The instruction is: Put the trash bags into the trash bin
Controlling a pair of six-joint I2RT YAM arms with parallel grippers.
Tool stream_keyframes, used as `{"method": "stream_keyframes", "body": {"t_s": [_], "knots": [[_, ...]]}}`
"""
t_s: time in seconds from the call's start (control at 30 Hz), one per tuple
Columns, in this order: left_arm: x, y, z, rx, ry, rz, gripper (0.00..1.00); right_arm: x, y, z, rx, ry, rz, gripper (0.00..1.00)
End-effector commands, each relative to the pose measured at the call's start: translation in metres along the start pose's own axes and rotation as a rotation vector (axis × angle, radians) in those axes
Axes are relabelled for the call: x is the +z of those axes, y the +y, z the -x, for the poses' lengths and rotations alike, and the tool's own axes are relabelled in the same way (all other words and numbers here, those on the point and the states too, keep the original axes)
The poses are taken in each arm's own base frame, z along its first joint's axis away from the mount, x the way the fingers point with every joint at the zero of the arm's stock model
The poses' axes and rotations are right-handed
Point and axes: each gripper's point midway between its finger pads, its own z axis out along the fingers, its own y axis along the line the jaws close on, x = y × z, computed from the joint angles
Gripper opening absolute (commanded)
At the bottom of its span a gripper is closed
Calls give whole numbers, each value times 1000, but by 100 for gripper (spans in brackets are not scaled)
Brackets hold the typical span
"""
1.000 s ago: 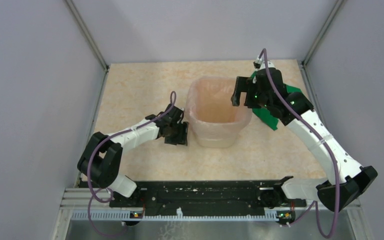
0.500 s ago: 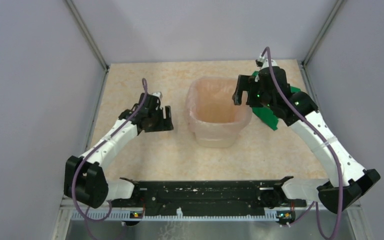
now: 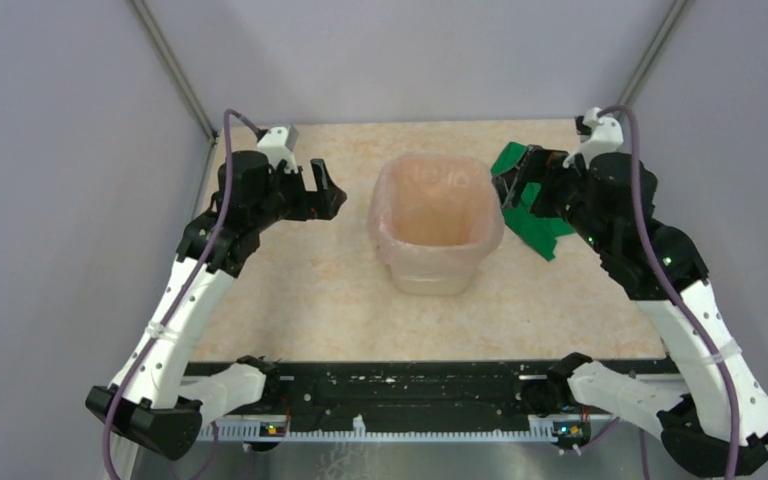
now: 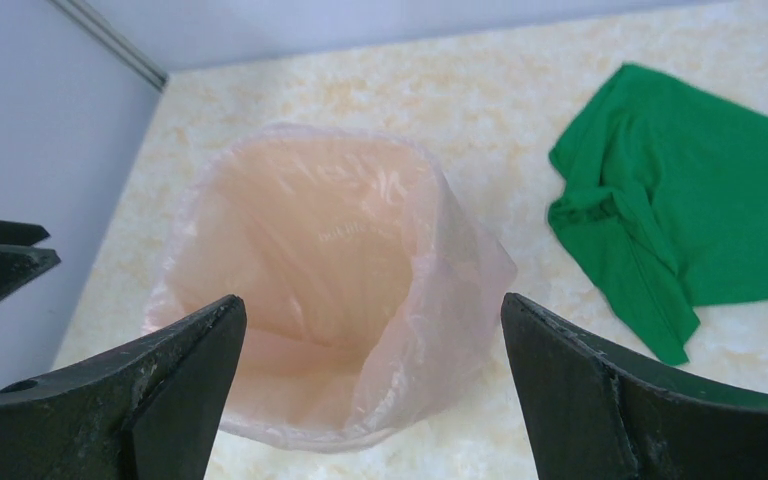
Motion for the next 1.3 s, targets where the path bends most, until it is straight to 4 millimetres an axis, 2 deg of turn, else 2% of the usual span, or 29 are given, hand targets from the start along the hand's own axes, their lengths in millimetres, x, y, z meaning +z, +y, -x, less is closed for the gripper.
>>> {"method": "stream_keyframes", "body": {"t_s": [0.0,0.13,0.33,0.47,0.7,1.27], "knots": [[-25,-34,35,66,-108,-159,98,-24,5,30,38,-157,54,99],[-32,-46,42,84,-131,-219,98,-41,4,35,70,-221,88,99],[-40,-51,46,92,-164,-247,98,-63,0,40,100,-305,120,99],[-44,-51,44,92,-172,-252,98,-72,-7,40,111,-328,106,99],[-41,-47,33,82,-154,-242,98,-71,-7,34,121,-316,109,99],[-36,-37,23,80,-129,-200,98,-67,-6,32,120,-307,110,99]]}}
